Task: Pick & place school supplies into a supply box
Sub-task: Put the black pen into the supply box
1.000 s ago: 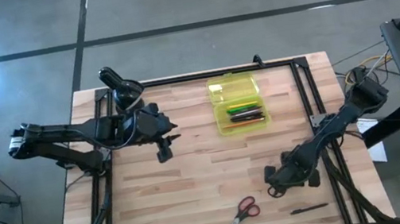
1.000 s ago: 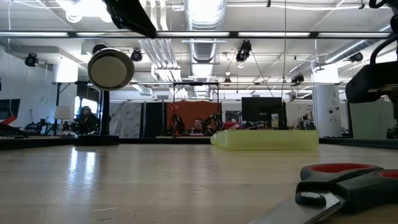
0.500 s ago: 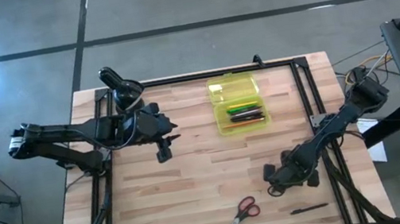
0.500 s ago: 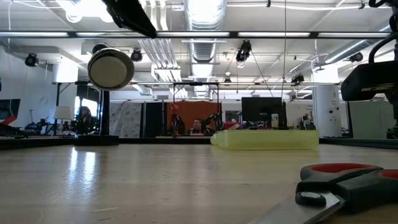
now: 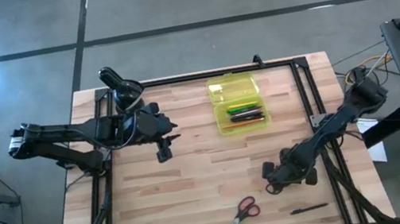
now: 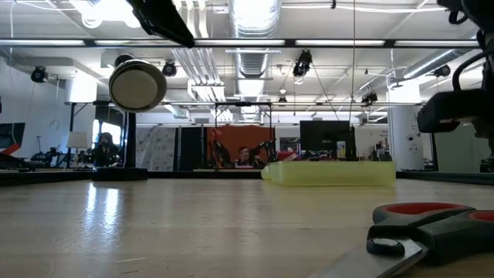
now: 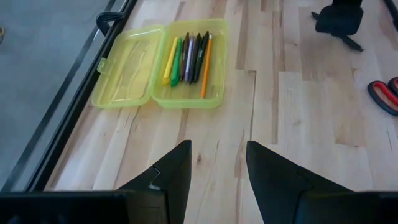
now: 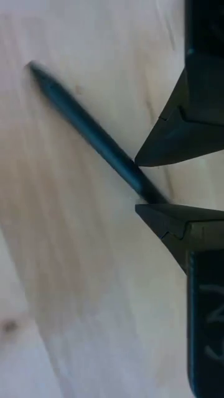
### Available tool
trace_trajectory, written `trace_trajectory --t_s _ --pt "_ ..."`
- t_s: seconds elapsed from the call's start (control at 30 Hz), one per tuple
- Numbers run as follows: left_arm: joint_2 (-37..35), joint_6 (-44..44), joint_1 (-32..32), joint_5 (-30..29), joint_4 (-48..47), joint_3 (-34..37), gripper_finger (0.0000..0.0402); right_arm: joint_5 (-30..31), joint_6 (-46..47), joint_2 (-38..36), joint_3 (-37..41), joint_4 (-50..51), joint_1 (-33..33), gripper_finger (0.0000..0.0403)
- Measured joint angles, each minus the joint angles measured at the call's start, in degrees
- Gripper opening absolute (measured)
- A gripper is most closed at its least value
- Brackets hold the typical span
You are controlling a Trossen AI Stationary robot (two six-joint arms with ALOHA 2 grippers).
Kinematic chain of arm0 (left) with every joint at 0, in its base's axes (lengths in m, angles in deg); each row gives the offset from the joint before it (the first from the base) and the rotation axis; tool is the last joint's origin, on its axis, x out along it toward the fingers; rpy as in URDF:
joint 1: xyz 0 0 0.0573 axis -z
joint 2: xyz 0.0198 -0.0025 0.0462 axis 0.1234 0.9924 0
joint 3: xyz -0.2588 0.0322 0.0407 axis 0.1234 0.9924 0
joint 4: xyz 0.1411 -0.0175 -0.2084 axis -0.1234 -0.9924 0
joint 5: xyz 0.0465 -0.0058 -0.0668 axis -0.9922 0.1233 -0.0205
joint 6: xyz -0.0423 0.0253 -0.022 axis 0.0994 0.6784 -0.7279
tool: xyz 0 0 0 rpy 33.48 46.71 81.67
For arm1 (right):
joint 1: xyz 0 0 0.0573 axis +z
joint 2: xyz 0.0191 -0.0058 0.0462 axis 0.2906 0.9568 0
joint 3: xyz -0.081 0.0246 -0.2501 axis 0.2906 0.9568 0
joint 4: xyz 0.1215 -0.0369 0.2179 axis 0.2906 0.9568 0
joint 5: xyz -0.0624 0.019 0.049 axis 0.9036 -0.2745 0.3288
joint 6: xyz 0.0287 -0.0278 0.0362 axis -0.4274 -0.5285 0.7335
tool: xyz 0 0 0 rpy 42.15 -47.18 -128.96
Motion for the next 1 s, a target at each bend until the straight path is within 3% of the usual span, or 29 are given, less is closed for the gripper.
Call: trace_trajectory --t_s 0.17,0.37,0.8,1.0 --pt "0.00 -0.33 0.00 0.01 -0.01 0.00 0.0138 0.04 -1.20 1.95 0.16 -0.21 0.00 0.0098" --pt "0.00 -0.52 0.00 0.01 0.01 0.00 0.0138 3.93 -9.96 2.15 0.18 -0.01 0.11 0.0098" --pt "0.00 -0.50 -0.13 0.00 3.30 -0.02 0.0138 6.91 -43.09 1.58 0.07 0.01 -0.04 0.0050" --pt "0.00 -0.50 -0.21 -0.01 4.72 -0.02 0.0138 6.75 -51.55 0.45 0.11 -0.10 -0.16 0.0018"
